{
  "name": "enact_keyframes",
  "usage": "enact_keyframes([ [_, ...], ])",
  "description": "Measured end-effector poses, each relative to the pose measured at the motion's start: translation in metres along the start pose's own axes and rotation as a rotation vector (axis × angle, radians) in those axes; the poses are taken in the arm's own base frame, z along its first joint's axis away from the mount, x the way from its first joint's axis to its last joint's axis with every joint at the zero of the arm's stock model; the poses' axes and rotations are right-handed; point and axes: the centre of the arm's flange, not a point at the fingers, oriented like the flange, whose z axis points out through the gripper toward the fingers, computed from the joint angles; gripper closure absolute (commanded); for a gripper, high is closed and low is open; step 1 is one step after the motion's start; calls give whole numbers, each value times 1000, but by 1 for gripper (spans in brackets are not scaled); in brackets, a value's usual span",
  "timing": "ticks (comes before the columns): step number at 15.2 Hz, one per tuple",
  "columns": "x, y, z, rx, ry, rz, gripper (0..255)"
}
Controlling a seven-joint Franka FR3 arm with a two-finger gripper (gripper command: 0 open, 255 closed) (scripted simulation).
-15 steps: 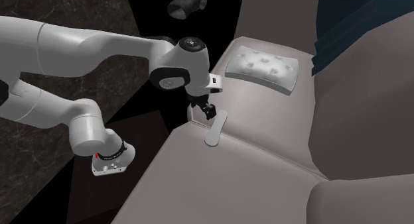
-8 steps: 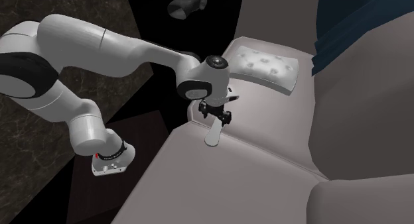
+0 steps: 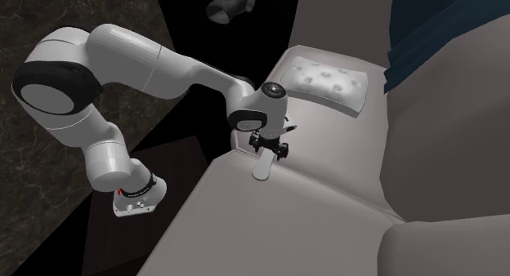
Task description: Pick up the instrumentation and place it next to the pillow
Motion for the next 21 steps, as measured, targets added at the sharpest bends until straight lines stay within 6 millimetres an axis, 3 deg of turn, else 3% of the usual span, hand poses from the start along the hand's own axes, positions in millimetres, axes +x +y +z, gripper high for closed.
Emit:
enact_keyframes([
  [3, 0, 0, 11, 0, 0, 0, 0],
  [8, 0, 0, 13, 0, 0, 0, 0],
  [9, 0, 0, 13, 0, 0, 0, 255],
  [21, -1, 0, 6, 0, 0, 0, 255],
])
